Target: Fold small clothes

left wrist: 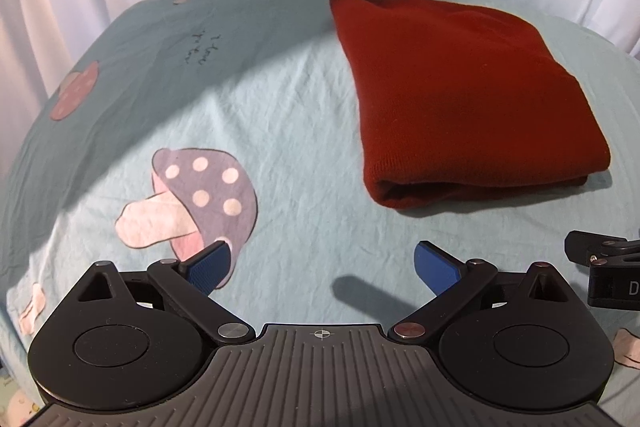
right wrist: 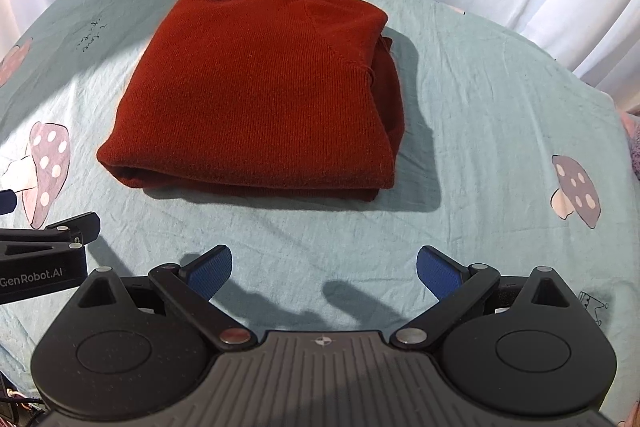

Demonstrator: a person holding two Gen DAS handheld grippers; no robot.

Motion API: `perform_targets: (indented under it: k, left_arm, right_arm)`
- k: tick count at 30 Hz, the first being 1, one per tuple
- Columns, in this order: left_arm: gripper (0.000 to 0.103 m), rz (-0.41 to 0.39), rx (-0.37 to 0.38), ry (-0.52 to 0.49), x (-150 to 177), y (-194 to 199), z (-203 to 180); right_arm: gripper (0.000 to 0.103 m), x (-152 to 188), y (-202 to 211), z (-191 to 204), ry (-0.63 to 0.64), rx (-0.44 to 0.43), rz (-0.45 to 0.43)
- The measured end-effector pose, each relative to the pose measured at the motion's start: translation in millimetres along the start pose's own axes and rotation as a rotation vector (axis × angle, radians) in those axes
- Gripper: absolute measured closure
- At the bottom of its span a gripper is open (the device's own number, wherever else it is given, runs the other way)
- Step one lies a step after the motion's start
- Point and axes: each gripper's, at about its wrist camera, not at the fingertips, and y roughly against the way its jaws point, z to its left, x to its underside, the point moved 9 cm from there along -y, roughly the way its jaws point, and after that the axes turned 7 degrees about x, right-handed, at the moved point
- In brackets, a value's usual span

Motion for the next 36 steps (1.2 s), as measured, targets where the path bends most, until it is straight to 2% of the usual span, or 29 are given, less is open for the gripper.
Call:
perform_targets:
  k: [13,36]
  left_arm:
    - [0.002,0.003,-0.001,-0.032,0.6,2.3,-4.5]
    - [0.002,0.019,0.015,-0.022,0.6,-1.5,-4.7]
  right_arm:
    - [0.004,-1.1,3.1,-0.4,0.008,-0.001,-0.004]
    - [0.004,-4.2,2.9,-0.9,0.007,-0.011,-0.003]
